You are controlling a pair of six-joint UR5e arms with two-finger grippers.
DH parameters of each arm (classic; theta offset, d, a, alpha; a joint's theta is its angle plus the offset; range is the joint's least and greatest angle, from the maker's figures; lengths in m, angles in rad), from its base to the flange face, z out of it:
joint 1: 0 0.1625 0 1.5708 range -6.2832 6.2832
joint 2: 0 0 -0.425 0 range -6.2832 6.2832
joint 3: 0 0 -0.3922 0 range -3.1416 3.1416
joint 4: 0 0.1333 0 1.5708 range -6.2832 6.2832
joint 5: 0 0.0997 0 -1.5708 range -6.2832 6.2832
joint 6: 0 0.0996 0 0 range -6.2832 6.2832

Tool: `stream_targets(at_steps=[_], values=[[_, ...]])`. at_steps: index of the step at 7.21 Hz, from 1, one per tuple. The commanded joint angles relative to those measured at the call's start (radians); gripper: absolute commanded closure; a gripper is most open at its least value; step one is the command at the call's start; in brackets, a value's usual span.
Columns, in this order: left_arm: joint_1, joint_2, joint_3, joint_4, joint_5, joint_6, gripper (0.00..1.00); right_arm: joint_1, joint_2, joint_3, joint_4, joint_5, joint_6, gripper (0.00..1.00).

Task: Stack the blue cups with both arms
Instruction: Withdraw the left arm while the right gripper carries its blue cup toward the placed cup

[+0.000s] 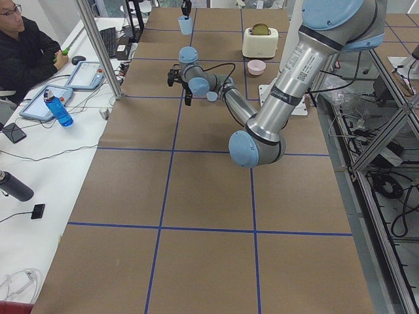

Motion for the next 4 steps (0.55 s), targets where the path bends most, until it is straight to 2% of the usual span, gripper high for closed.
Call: stream_targets(at_steps=[1, 4], values=[[-0.115, 0.100, -0.016, -0.017, -0.087, 0.153, 0.02, -0.123, 0.071, 0.010, 0.000, -0.090, 0.159, 1.00], [-0.252, 0.235, -0.020, -0.071, -0.185, 0.334, 0.02, -0.289, 0.122, 0.007, 0.002, -0.242, 0.284, 1.00]])
